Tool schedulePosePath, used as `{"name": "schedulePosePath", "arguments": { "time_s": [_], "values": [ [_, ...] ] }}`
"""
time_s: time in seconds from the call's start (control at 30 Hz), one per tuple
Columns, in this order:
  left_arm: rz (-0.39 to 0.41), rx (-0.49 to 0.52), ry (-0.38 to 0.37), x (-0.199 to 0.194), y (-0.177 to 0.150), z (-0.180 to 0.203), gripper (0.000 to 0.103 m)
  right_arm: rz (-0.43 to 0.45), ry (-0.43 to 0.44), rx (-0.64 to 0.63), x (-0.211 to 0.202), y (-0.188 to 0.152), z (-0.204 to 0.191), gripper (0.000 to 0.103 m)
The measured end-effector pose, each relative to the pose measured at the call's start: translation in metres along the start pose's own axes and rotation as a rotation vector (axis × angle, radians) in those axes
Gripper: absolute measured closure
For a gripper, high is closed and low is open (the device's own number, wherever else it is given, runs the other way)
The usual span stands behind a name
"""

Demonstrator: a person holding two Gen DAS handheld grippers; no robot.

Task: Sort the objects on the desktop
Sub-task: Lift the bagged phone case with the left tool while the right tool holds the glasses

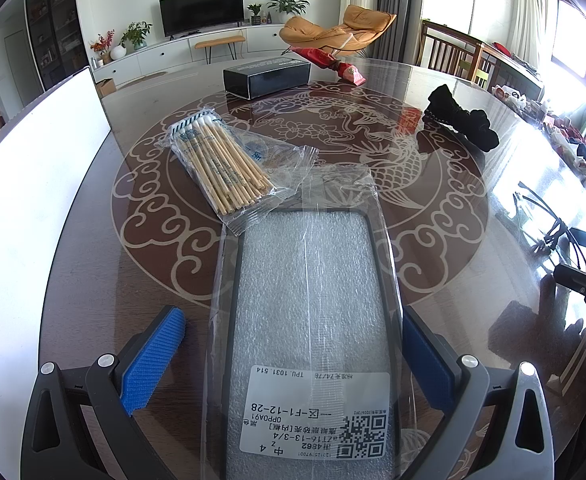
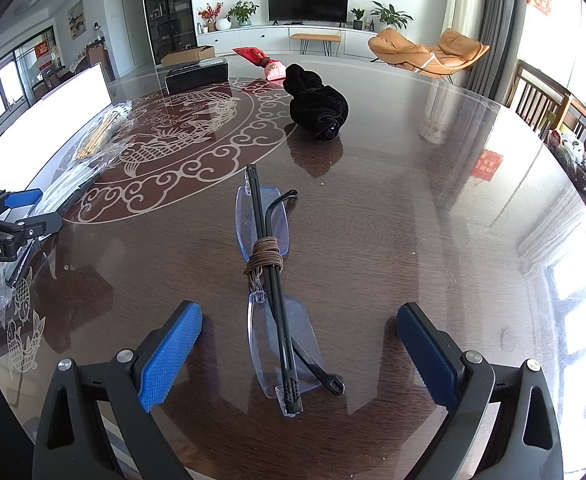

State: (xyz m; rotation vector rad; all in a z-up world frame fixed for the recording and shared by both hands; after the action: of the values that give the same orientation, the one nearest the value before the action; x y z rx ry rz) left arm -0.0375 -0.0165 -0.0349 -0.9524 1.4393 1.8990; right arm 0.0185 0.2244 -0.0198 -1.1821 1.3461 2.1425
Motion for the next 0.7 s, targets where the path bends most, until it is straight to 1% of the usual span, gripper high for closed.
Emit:
{"name": "schedulePosePath", "arguments": {
  "time_s": [0.3, 0.7],
  "values": [
    [0.000, 0.000, 0.000, 0.0000, 0.0000, 0.0000, 0.000, 0.003, -0.013, -0.004, 0.0001, 0.0000, -0.0002, 0.005],
    [0.000, 0.000, 0.000, 0.0001, 0.0000, -0.0001, 0.000, 0.002, 0.002, 0.000, 0.0002, -0.0005, -0.0007, 0.005]
  ]
}}
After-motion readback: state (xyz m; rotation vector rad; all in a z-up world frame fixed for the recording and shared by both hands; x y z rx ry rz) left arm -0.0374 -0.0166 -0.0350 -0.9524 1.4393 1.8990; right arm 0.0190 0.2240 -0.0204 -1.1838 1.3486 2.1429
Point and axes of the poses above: each gripper's, at about its wrist camera, not at the fingertips, and x roughly the way its jaws point, z to its right, y to its top, the point moved 1 cm from there along x, roughly the way its jaws point, and after that the axes turned 12 degrees about -x, right-handed, at the moved point
